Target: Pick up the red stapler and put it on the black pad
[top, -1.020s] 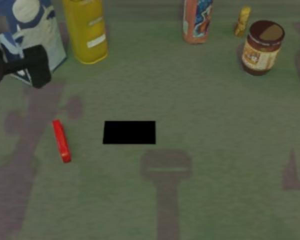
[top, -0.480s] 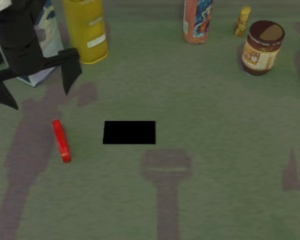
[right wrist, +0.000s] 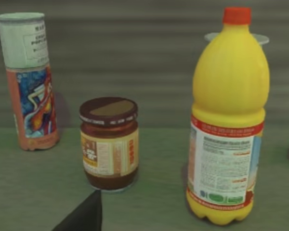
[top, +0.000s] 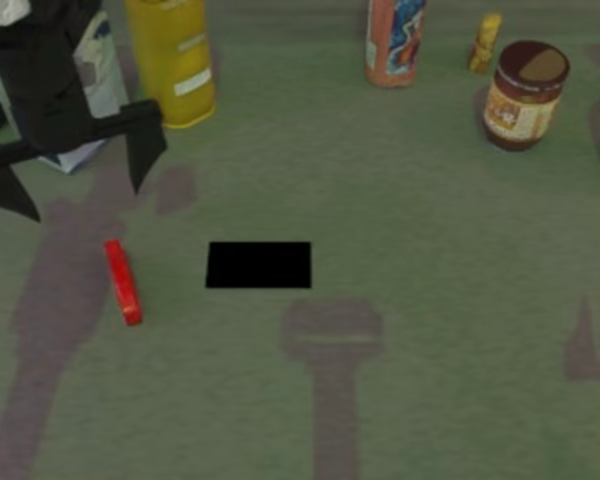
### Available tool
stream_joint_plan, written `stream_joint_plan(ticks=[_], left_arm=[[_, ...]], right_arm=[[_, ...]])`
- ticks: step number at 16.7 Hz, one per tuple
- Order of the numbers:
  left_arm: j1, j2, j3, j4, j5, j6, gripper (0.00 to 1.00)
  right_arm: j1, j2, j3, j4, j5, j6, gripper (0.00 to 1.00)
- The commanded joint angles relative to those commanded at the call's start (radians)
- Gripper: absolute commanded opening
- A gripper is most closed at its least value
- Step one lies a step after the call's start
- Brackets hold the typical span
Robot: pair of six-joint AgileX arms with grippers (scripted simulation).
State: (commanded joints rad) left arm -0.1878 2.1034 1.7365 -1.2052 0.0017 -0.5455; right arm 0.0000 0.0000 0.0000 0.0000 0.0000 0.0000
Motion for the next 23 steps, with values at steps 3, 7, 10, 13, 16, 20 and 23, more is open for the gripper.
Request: stream_joint_plan(ticks=[3,7,10,13,16,20,23], left_arm=[[-0.001,0.030,-0.067,0.097,0.000,0.002,1.00],[-0.002,0.087,-0.181,0.275,0.001,0.002,1.00],[-0.002,0.107,-0.220,0.328,0.001,0.001,1.00],[-0.002,0.107,-0.220,0.328,0.001,0.001,1.00],[-0.002,0.107,-0.220,0.328,0.001,0.001,0.77],[-0.002,0.107,-0.220,0.328,0.001,0.001,0.47],[-0.002,0.107,-0.220,0.328,0.001,0.001,0.25]], right_arm=[[0.000,0.000,0.000,0.000,0.000,0.000,1.00],[0.000,0.000,0.000,0.000,0.000,0.000,1.00],[0.000,0.000,0.000,0.000,0.000,0.000,1.00],[0.000,0.000,0.000,0.000,0.000,0.000,1.00],[0.000,0.000,0.000,0.000,0.000,0.000,1.00],[0.000,0.000,0.000,0.000,0.000,0.000,1.00],[0.000,0.000,0.000,0.000,0.000,0.000,1.00]])
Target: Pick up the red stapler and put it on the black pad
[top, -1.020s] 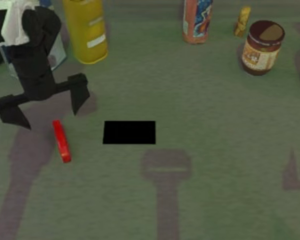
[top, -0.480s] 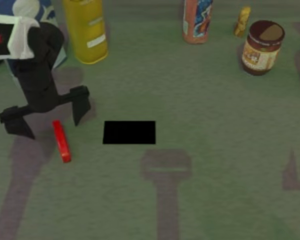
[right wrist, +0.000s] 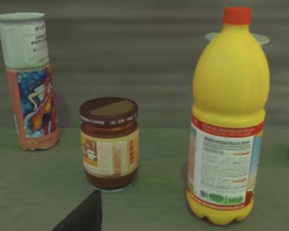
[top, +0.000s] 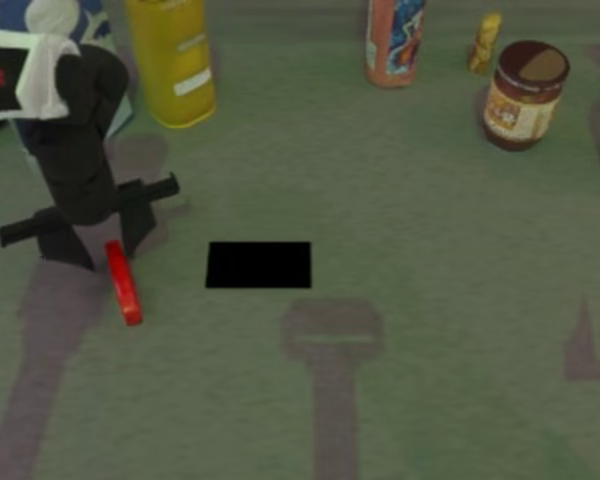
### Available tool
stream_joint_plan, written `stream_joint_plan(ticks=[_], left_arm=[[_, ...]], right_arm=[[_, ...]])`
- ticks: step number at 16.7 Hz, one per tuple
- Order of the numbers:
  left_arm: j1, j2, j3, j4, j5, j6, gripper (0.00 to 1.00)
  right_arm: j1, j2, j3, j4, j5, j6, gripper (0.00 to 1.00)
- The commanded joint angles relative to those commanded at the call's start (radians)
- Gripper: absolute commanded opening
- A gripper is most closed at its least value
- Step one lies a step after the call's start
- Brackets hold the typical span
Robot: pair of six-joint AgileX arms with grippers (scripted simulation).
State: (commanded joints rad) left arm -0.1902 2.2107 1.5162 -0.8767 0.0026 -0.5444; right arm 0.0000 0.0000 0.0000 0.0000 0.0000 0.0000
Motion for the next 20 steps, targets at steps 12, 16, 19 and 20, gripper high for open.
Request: stream_joint_plan(ticks=[12,16,19,20], left_arm=[[0.001,-0.001,0.001,0.000,0.000,0.001,0.00],[0.003,-0.021,0.061,-0.076,0.000,0.000,0.00],[0.011,-0.060,0.149,-0.223,-0.001,-0.003,0.00],[0.014,-0.074,0.177,-0.269,-0.001,-0.004,0.00]], right_arm=[[0.000,0.000,0.000,0.000,0.000,0.000,1.00],[0.000,0.000,0.000,0.000,0.000,0.000,1.00],[0.000,0.000,0.000,0.000,0.000,0.000,1.00],[0.000,0.000,0.000,0.000,0.000,0.000,1.00]])
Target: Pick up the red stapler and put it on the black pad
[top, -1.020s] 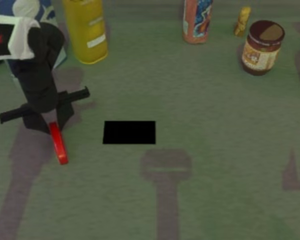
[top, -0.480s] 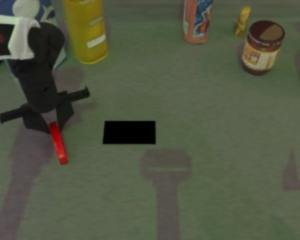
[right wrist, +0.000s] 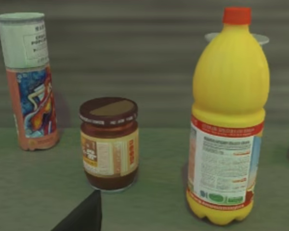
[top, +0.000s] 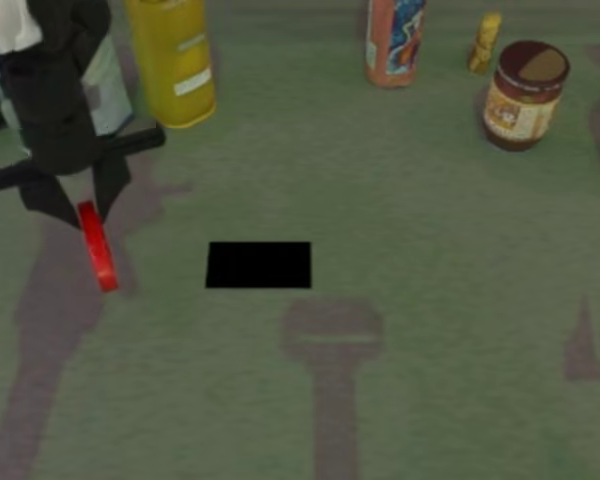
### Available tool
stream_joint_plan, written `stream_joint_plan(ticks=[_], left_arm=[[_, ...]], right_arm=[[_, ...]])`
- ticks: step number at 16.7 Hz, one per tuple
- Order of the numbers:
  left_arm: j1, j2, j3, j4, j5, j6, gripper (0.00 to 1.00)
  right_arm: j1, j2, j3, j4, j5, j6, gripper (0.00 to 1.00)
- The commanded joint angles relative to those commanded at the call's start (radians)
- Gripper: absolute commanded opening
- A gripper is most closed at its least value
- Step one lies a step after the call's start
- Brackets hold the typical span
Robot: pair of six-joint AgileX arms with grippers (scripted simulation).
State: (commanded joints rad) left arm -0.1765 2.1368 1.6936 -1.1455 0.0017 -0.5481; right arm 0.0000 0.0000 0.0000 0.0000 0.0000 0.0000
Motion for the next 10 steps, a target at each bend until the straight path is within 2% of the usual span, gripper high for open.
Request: stream_joint_plan(ticks=[3,10], left_arm=[[0.005,-0.035,0.057,-0.075,0.000,0.001,0.00],[-0.015,-0.015,0.089,-0.090,-0.001,0.036,0.00]], right_arm=[[0.000,0.000,0.000,0.000,0.000,0.000,1.00],[0.000,0.000,0.000,0.000,0.000,0.000,1.00]])
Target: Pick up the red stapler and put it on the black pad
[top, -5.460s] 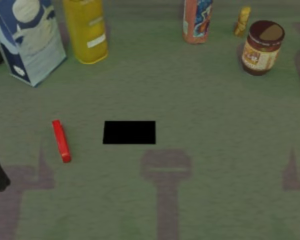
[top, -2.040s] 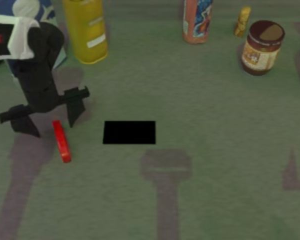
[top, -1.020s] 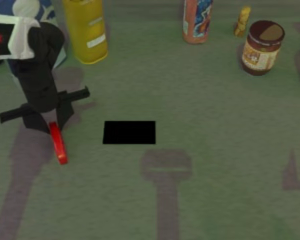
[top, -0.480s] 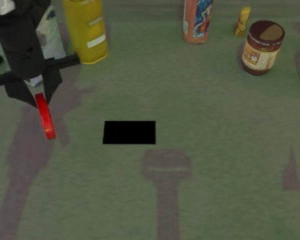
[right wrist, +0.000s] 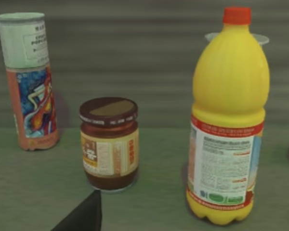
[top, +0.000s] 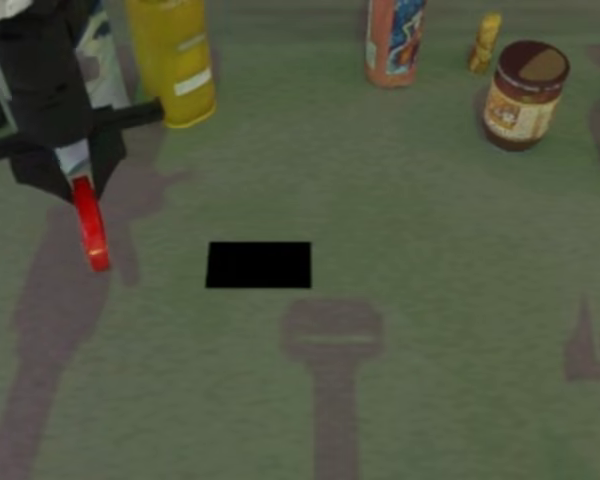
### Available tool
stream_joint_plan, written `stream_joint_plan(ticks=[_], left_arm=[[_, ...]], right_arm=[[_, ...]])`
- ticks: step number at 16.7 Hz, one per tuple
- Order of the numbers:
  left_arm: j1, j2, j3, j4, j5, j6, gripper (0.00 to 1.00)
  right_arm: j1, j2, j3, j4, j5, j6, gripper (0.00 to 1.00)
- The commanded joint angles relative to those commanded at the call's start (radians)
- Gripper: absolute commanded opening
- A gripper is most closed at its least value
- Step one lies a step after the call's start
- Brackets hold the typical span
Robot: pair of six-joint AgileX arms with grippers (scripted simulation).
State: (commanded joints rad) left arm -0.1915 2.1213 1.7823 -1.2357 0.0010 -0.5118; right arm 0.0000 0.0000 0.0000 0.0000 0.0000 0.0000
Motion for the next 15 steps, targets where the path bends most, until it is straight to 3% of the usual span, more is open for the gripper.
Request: stream_joint_plan(ticks=[3,6,15], left_arm=[[-0.047,0.062,0.102,-0.047,-0.002,0.126,0.00],[-0.115,0.150,0.248,-0.116,-0.005,0.334,0.00],[-0.362,0.424,0.724,-0.344,-0.013,1.175,0.00]], right_arm=[[0.000,0.000,0.000,0.000,0.000,0.000,1.00],[0.000,0.000,0.000,0.000,0.000,0.000,1.00],[0.000,0.000,0.000,0.000,0.000,0.000,1.00]])
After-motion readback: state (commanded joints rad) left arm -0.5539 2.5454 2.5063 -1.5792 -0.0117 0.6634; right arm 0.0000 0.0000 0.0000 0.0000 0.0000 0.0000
